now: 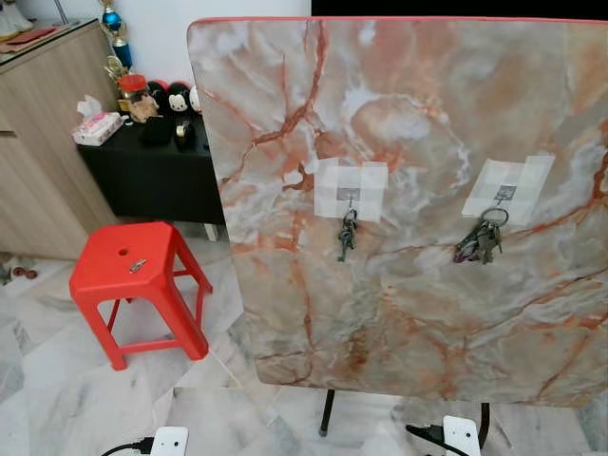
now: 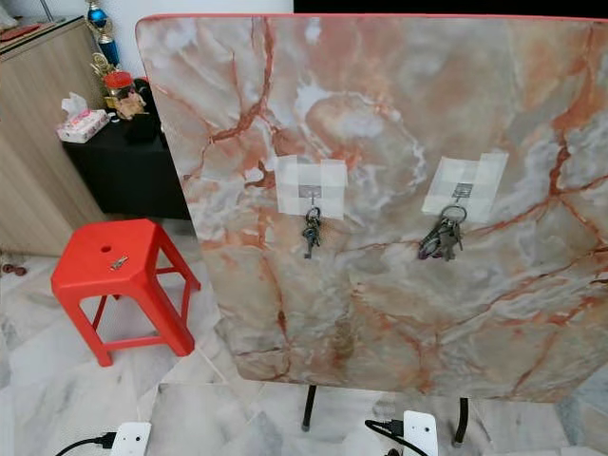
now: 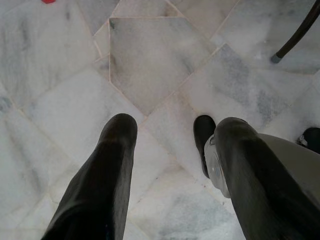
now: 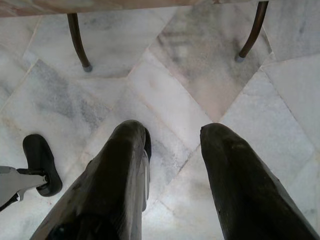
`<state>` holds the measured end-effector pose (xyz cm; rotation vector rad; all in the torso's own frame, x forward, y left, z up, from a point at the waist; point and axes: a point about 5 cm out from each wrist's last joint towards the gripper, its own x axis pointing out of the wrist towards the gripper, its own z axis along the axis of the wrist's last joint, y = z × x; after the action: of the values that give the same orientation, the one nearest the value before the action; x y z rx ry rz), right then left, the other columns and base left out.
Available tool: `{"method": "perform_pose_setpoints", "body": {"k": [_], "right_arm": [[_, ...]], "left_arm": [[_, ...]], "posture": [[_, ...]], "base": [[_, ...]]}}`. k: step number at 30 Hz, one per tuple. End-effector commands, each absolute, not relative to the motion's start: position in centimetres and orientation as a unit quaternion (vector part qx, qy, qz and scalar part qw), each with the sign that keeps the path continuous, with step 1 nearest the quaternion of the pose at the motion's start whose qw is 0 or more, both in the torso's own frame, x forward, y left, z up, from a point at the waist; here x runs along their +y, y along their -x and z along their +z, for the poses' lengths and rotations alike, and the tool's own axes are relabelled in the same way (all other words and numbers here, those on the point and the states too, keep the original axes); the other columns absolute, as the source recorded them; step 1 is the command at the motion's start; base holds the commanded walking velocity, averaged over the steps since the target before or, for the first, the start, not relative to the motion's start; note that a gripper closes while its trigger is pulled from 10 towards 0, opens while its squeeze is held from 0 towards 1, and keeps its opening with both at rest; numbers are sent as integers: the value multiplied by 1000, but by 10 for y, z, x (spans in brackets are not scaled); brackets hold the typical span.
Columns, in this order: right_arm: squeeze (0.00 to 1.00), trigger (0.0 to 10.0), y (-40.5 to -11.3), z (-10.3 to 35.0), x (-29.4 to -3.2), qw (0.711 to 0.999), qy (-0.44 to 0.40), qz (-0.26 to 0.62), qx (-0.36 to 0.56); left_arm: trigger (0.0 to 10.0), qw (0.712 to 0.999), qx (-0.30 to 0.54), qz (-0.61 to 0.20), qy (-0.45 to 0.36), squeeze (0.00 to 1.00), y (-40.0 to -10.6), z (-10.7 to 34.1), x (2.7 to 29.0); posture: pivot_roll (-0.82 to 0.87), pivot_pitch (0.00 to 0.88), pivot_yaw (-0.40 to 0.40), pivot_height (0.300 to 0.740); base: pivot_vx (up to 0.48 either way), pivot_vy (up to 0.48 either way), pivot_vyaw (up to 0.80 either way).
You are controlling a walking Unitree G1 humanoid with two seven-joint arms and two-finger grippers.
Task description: Hang keys on a hook
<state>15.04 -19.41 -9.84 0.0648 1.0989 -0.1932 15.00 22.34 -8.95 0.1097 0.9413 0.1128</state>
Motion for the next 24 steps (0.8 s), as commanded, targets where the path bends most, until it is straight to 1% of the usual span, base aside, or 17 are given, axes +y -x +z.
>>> {"method": "perform_pose_setpoints", "body": {"k": [1, 2, 3, 5, 11, 24], "right_arm": [[0, 10000, -153, -98, -192, 850, -29, -90, 518], [0, 10000, -155, -97, -192, 852, -7, -85, 517], [0, 10000, -155, -97, -193, 852, -5, -85, 517], [0, 10000, -158, -95, -193, 854, -20, -103, 510], [0, 10000, -170, -91, -188, 863, -17, -86, 497], [0, 10000, -159, -95, -193, 856, -5, -90, 509]], "left_arm": [[10000, 884, 461, 56, -52, 0, -144, -91, 225], [10000, 884, 462, 56, -54, 0, -143, -92, 225], [10000, 884, 462, 56, -54, 0, -143, -92, 225], [10000, 883, 462, 60, -53, 0, -143, -92, 225], [10000, 885, 460, 62, -48, 0, -148, -92, 219], [10000, 885, 460, 66, -35, 0, -153, -91, 213]], "posture": [[-36, 0, 3, 740], [-29, 0, 2, 740], [-29, 0, 2, 740], [-27, 0, 0, 740], [-26, 0, -7, 740], [-21, 0, -13, 740]], "base": [[0, 0, 0], [0, 0, 0], [0, 0, 0], [0, 0, 0], [0, 0, 0], [0, 19, 0]]}}
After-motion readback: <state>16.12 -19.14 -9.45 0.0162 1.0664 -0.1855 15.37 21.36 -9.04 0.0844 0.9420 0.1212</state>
